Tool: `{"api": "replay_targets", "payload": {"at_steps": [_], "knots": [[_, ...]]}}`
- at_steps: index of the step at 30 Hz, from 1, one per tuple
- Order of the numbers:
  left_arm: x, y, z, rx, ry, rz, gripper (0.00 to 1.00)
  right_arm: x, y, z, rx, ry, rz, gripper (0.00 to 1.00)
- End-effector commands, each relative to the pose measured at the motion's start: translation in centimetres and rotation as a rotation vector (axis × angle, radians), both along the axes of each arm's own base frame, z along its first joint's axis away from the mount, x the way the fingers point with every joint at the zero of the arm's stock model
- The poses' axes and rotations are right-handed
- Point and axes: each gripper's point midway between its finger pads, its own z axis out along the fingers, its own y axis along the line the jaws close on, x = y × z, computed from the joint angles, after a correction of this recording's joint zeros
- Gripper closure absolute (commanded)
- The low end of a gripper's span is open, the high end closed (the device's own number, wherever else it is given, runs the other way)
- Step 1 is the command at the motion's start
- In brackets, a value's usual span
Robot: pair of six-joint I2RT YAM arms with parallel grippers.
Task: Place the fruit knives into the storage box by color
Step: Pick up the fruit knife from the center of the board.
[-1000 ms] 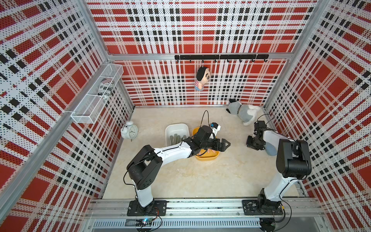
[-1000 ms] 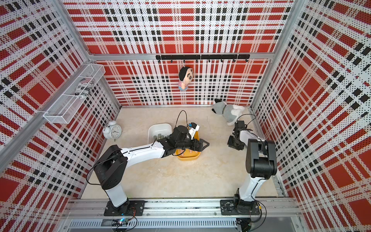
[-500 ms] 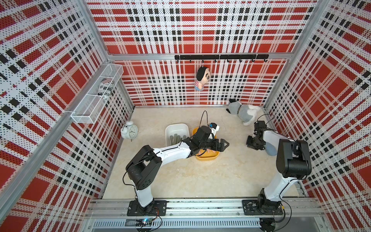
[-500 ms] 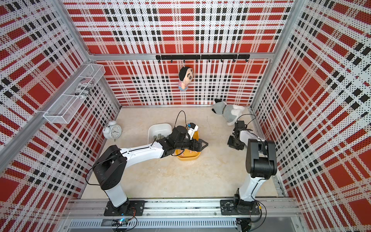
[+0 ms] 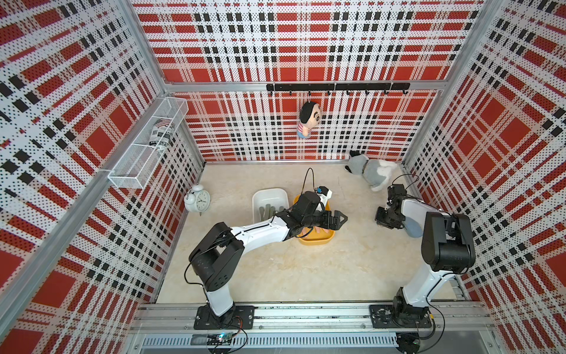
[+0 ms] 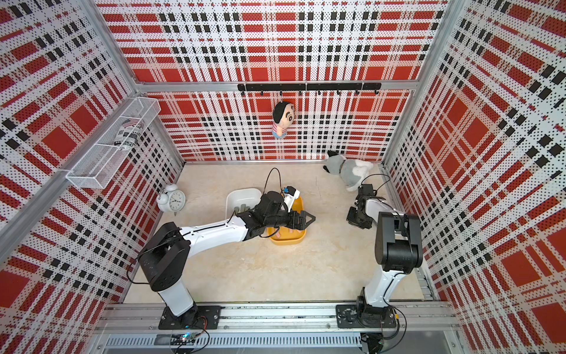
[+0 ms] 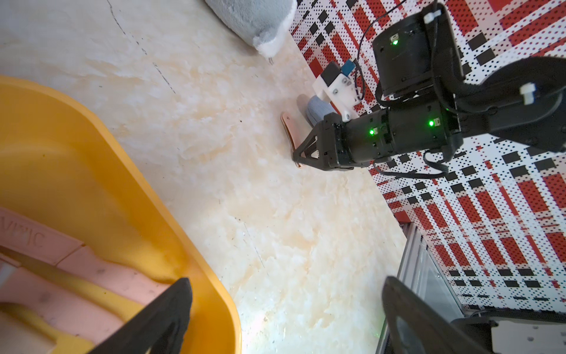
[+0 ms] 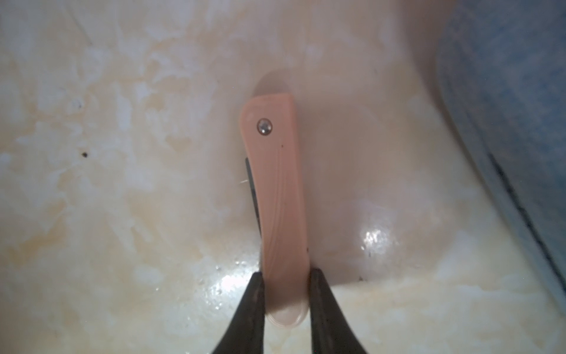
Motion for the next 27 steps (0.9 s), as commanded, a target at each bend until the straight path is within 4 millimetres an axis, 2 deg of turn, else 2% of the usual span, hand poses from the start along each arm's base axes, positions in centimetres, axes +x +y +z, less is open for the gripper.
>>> {"api": "replay_targets", "payload": {"at_steps": [1, 12, 27], "knots": [[0.1, 0.3, 1.3, -0.021, -0.03, 0.007, 0.02, 0.1, 0.8, 1.1, 0.006, -0.017, 0.026, 0.77], [0.3, 0.8, 1.3, -0.019, -0.03, 0.019, 0.02, 0.5, 1.9, 1.9, 0.003, -0.024, 0.058, 0.78], [0.6, 1.6, 1.0, -0.013, -0.025, 0.035, 0.02, 0.7, 5.3, 2.4, 0.006, -0.018, 0.139, 0.78]]}}
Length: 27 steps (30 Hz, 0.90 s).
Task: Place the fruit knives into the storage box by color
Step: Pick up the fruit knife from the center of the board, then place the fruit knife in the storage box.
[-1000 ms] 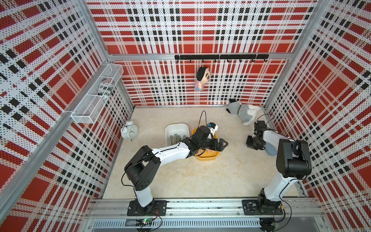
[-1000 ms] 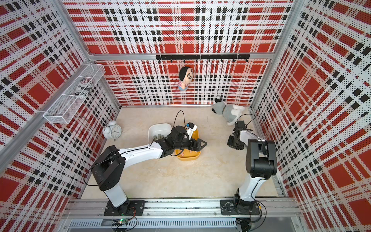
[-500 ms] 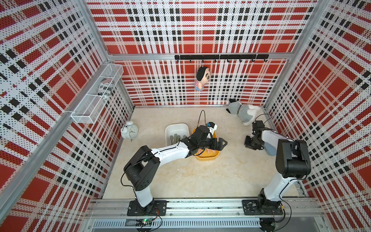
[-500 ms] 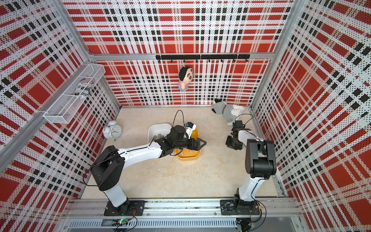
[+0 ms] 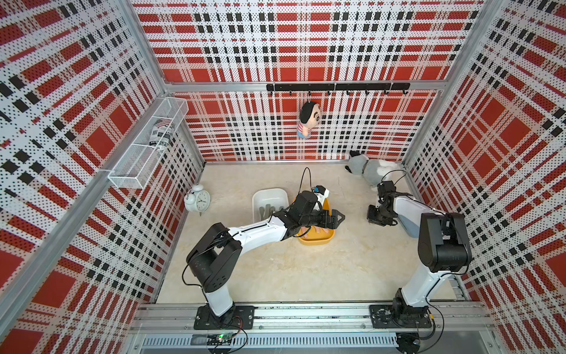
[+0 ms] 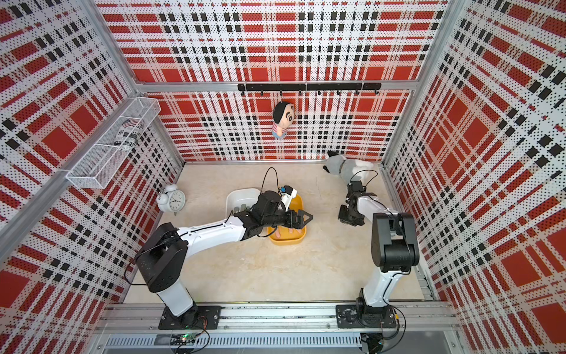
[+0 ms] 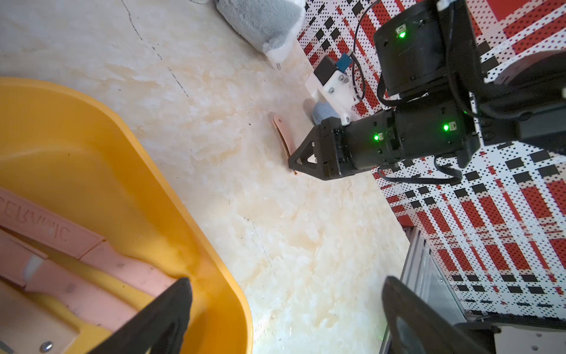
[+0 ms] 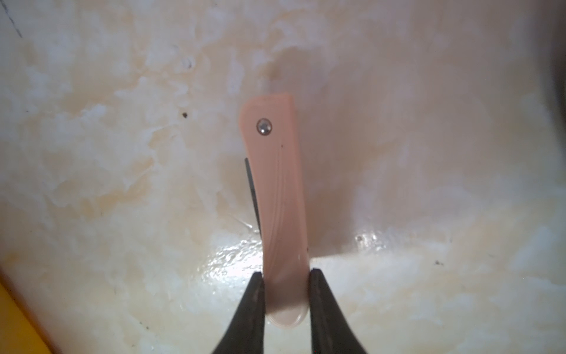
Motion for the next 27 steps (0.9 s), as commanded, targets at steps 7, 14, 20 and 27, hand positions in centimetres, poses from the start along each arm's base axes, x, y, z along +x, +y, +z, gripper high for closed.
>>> {"api": "replay_targets", "payload": {"at_steps": [7, 14, 20, 27], "knots": [[0.2, 0.8, 0.9, -0.014, -0.026, 0.018, 0.02, -0.4, 3.0, 0.1, -0.002, 0.008, 0.073, 0.78], [0.2, 1.3, 1.0, -0.012, -0.028, 0.031, 0.02, -0.5, 5.7, 0.3, 0.003, 0.008, 0.128, 0.78], [0.0, 2.2, 0.9, -0.006, -0.026, 0.046, 0.02, 0.2, 7.2, 1.8, 0.016, -0.021, 0.152, 0.78], [-0.2, 3.6, 0.3, 0.008, -0.016, 0.068, 0.02, 1.1, 8.5, 4.2, 0.036, -0.065, 0.174, 0.78]]}}
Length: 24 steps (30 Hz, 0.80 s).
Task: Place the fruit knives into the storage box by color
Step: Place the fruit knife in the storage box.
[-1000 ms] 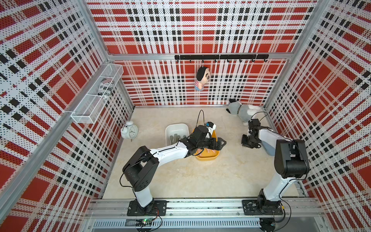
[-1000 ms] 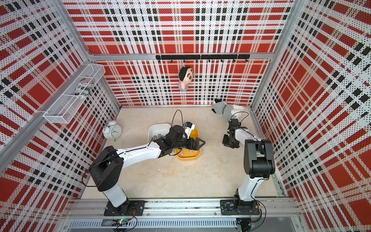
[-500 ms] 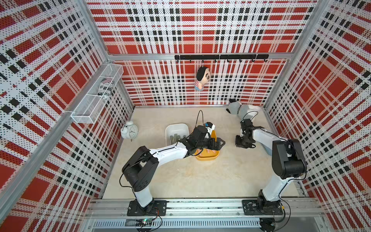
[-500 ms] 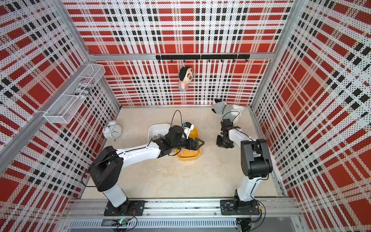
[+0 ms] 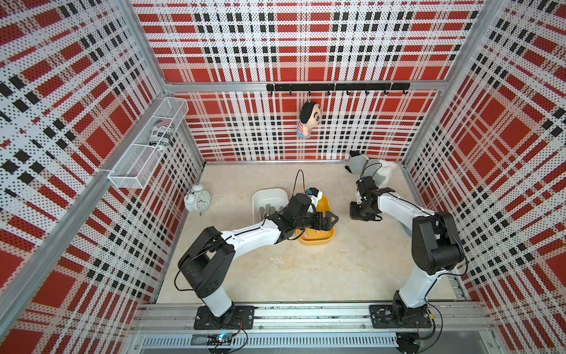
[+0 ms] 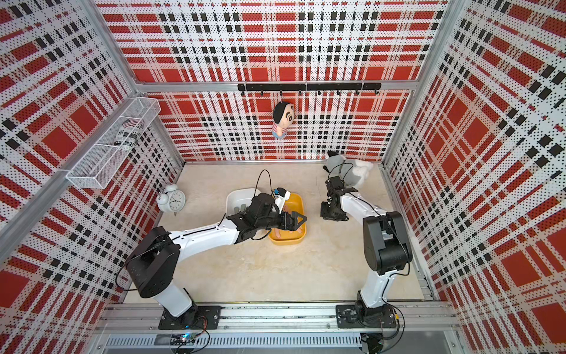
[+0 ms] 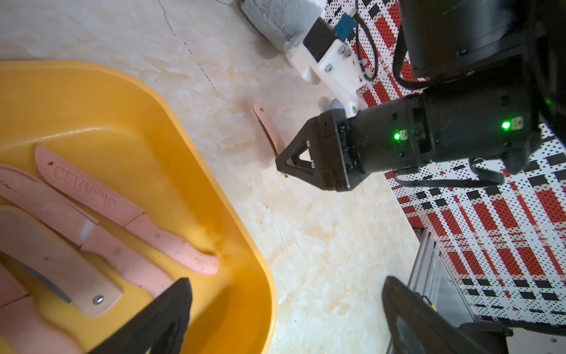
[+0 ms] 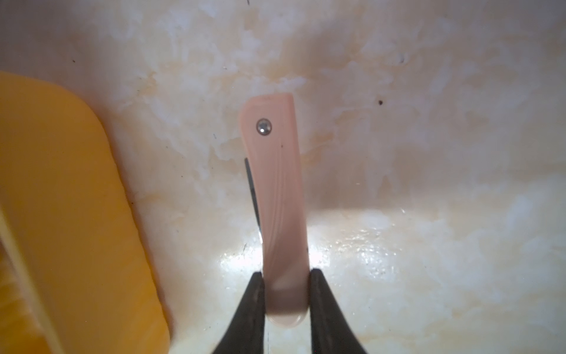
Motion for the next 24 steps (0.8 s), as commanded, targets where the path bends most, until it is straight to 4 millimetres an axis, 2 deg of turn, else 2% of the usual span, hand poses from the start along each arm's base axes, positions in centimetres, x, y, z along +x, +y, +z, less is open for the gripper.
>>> {"api": "replay_targets", "payload": {"at_steps": [1, 16, 24], "knots": [[0.1, 0.9, 1.0, -0.013, -0.022, 0.023, 0.02, 0.0, 0.7, 1.5, 0.019, -0.012, 0.008, 0.78], [0.4, 5.2, 0.7, 0.058, -0.012, 0.112, 0.02, 0.5, 4.0, 7.3, 0.05, -0.095, 0.08, 0.78], [0.0, 7.9, 0.1, 0.099, 0.002, 0.167, 0.02, 0.2, 8.0, 9.6, 0.086, -0.135, 0.145, 0.78]]}}
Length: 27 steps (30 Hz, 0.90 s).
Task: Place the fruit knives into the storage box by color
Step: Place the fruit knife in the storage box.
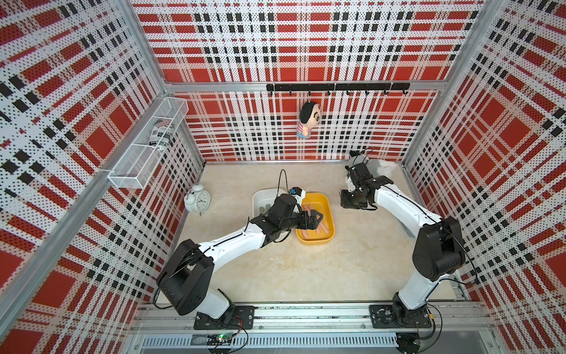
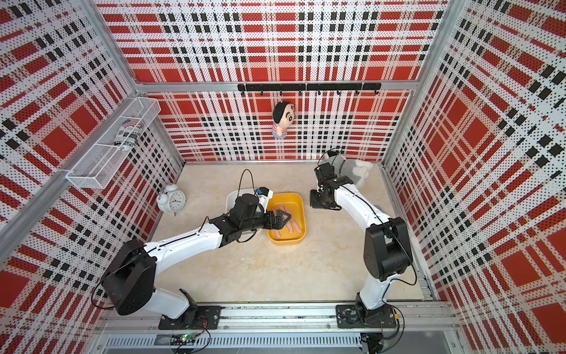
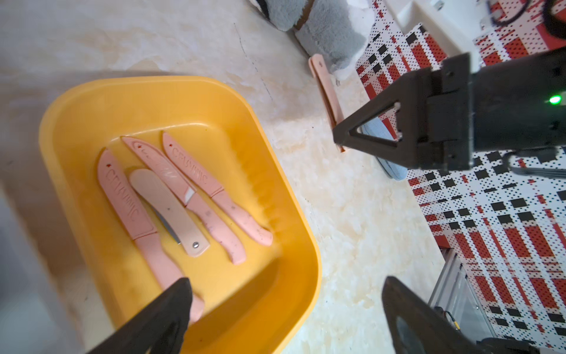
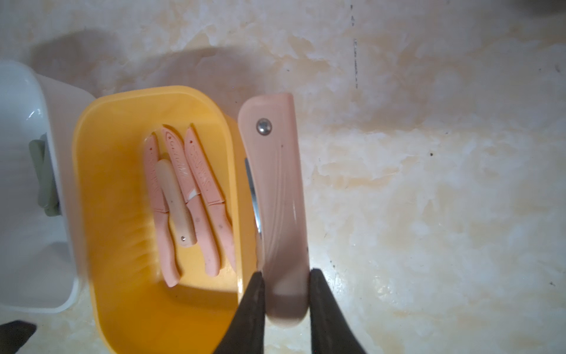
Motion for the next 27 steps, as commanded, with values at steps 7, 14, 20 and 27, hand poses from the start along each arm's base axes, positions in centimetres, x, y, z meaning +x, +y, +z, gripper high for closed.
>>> {"api": "replay_targets", "payload": {"at_steps": [7, 14, 20, 27], "knots": [[-1.0, 2.8, -0.6, 0.037, 0.009, 0.045, 0.02, -1.5, 6.0, 1.5, 0.057, -0.013, 0.09, 0.78], [-2.1, 3.5, -1.0, 0.014, 0.018, 0.051, 0.02, -2.3, 9.5, 0.3, 0.069, 0.01, 0.143, 0.78], [-3.0, 3.8, -1.3, -0.018, 0.024, 0.052, 0.02, -2.5, 10.7, -1.1, 0.075, 0.033, 0.157, 0.77], [-3.6, 4.3, -2.5, -0.016, 0.042, 0.057, 0.02, -2.1, 11.3, -3.3, 0.067, 0.062, 0.157, 0.77]]}}
